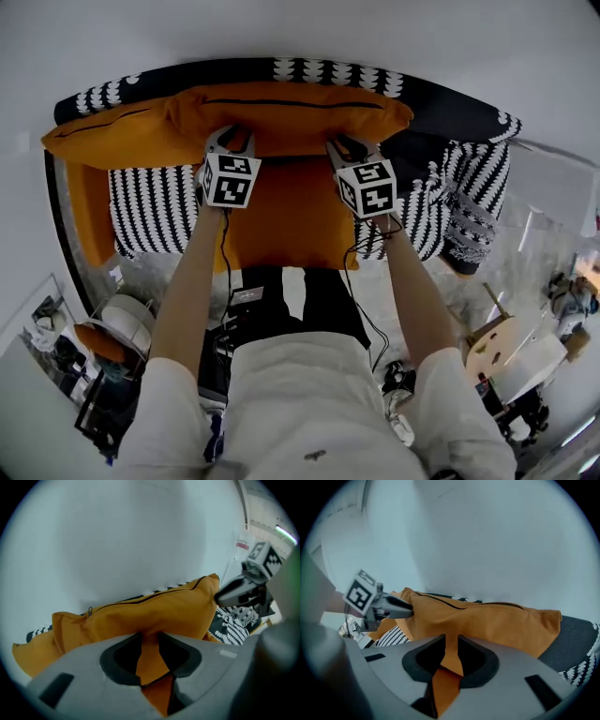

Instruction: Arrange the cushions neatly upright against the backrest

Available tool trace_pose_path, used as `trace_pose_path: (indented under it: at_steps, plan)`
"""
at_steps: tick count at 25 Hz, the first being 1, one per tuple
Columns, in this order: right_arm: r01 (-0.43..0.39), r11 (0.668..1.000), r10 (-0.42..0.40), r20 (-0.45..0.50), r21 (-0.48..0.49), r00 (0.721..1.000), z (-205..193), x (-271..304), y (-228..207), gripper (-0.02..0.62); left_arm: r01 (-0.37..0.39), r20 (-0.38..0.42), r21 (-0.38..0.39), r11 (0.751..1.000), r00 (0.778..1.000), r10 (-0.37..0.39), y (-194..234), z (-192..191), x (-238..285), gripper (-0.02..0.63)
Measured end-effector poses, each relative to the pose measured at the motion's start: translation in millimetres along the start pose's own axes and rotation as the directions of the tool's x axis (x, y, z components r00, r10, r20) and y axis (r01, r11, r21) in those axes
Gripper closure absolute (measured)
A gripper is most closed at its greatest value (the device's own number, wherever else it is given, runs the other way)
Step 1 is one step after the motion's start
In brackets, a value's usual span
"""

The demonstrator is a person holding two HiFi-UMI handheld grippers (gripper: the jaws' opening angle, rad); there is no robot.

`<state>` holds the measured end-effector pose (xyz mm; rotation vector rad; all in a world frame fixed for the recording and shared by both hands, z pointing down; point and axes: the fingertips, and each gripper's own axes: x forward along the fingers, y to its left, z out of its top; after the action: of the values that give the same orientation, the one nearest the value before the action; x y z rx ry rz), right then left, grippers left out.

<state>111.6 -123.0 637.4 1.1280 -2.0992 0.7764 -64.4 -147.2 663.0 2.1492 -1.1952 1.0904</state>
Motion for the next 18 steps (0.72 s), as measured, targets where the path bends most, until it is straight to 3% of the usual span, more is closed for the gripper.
trace_pose_path:
  at_steps: [3, 6, 10, 15, 18]
  plan:
    - [-0.026, 1.0, 0.026, 0.002, 0.018, 1.0, -25.1, -27.9, -2.5, 0.515, 0.003, 0.005, -0.014, 1.0, 1.0, -0.003, 4.6, 4.8, 8.9, 0.483]
    - [-0.006, 0.995, 0.007, -0.012, 0.095, 1.0, -61.5, -57.9, -12.0, 0.509, -0.011, 0.019, 0.019, 1.0, 1.0, 0.011, -0.3, 3.2, -3.4, 0.483]
    - [0.019, 0.989, -0.01, -0.065, 0.144, 0.998, -115.6, -95.1, -6.4, 0.483, -0.036, 0.005, 0.042, 0.998, 0.999, 0.036, -10.9, -28.9, -39.4, 0.483]
    - [0.036, 0.982, -0.017, -0.103, 0.186, 0.995, -162.7, -128.0, 12.1, 0.464, -0.059, -0.109, -0.059, 0.996, 0.993, 0.052, -26.7, -119.7, -81.6, 0.483]
    - [0.041, 0.973, -0.019, -0.098, 0.225, 0.995, -181.4, -146.4, 22.1, 0.46, -0.096, -0.133, -0.148, 0.984, 0.988, 0.076, -32.6, -156.2, -118.0, 0.483]
